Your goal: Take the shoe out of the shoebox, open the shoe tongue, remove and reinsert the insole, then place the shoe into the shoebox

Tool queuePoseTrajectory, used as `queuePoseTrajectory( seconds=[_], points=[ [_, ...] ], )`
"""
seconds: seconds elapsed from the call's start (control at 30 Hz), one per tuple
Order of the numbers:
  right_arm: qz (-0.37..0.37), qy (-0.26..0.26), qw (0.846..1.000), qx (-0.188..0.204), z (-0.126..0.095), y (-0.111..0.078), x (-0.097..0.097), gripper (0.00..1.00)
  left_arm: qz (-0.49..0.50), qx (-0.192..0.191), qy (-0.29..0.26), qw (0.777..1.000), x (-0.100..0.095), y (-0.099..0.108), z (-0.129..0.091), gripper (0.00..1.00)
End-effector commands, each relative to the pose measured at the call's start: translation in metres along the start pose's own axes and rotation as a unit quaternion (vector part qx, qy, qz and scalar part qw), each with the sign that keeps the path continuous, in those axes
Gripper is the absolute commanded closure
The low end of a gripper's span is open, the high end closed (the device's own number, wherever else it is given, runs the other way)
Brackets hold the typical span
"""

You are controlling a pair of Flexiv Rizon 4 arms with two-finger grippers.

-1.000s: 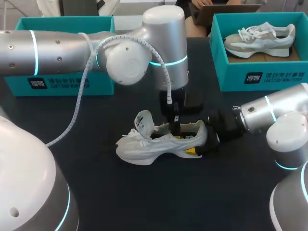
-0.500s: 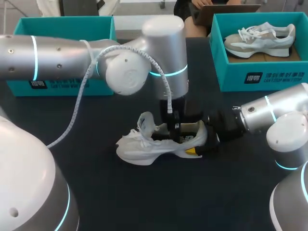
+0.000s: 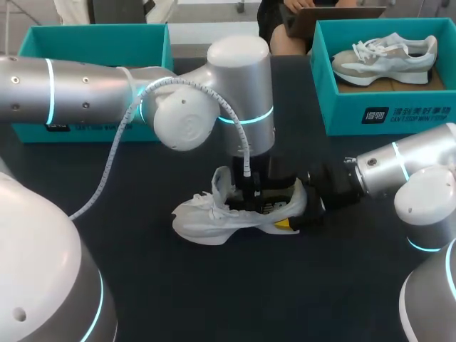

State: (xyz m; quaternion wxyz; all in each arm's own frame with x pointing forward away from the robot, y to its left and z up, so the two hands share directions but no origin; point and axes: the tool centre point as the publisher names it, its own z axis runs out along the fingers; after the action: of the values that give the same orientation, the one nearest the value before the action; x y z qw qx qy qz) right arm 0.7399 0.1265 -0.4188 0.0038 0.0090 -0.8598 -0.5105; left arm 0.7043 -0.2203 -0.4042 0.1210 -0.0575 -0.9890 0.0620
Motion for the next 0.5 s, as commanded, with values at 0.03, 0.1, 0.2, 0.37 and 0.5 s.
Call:
queuePoseTrajectory(
  seconds=[0.03,0.1,0.2,0.37,0.5],
  points=[
    [0.001,0.000,1.000,0.001,0.005,-0.004,-0.002,1.00,-0.002,-0.003,0.003,1.000,-0.002,-0.001,0.019,1.00],
    [0.001,0.000,1.000,0.001,0.005,-0.004,-0.002,1.00,-0.004,-0.004,0.003,1.000,-0.002,0.000,0.019,1.00],
    [0.001,0.000,1.000,0.001,0.005,-0.004,-0.002,1.00,-0.008,-0.005,-0.003,1.000,-0.002,0.001,0.017,1.00],
    [0.001,0.000,1.000,0.001,0.005,-0.004,-0.002,1.00,-0.012,-0.001,-0.011,1.000,0.000,0.005,0.007,1.00],
    [0.001,0.000,1.000,0.001,0.005,-0.004,-0.002,1.00,-0.015,0.003,-0.020,1.000,0.002,0.009,-0.004,1.00]
  ],
)
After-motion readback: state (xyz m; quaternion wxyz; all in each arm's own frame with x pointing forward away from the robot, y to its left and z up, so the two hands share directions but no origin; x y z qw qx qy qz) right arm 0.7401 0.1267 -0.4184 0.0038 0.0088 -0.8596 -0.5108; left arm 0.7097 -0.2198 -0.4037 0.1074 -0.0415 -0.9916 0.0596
